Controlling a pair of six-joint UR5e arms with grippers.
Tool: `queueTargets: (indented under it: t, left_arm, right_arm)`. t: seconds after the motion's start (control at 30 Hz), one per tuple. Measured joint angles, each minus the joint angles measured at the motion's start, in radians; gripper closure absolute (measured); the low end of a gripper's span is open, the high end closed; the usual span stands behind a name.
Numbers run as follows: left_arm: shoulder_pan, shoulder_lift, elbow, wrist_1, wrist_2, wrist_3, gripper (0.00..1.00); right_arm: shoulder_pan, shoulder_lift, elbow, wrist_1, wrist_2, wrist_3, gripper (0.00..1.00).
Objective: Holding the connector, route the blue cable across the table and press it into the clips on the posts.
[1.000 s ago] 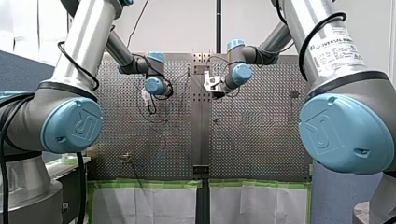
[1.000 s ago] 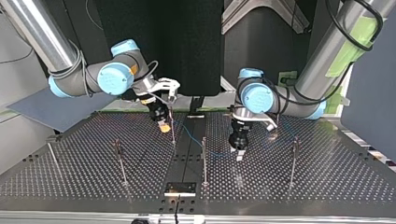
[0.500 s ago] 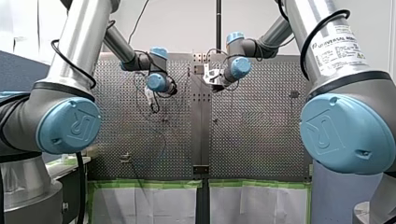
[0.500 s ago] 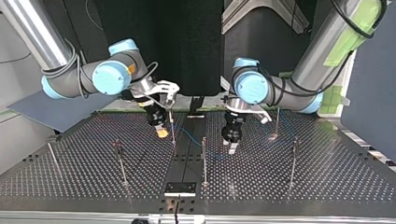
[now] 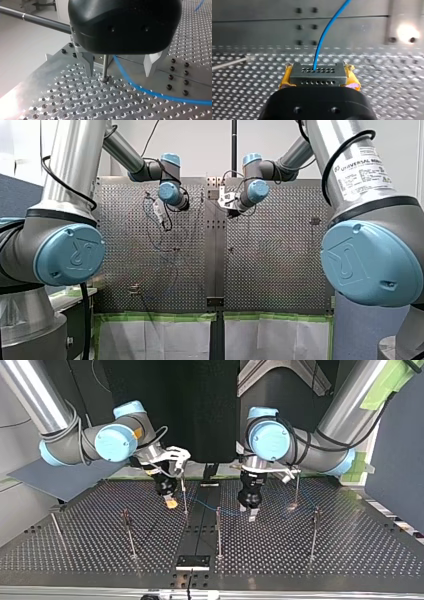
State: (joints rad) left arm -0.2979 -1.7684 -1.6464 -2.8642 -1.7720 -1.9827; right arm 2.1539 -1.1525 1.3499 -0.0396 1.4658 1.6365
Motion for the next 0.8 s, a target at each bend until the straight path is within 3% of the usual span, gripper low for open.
queueTargets:
  t: [0.3, 0.53, 0.8]
  left_arm:
    - [-0.019, 0.028, -0.008, -0.077, -0.007, -0.030, 0.00]
    - [-0.033, 0.058, -0.022, -0.084, 0.045, -0.025, 0.00]
    - [-0.046, 0.119, -0.023, -0.058, 0.105, -0.004, 0.00]
  right_arm:
    - [-0.001, -0.037, -0.011, 0.016, 0.012, 0.002, 1.00]
    - [-0.004, -0.043, -0.023, 0.057, 0.039, 0.004, 1.00]
    - [-0.009, -0.047, -0.029, 0.065, 0.048, 0.008, 1.00]
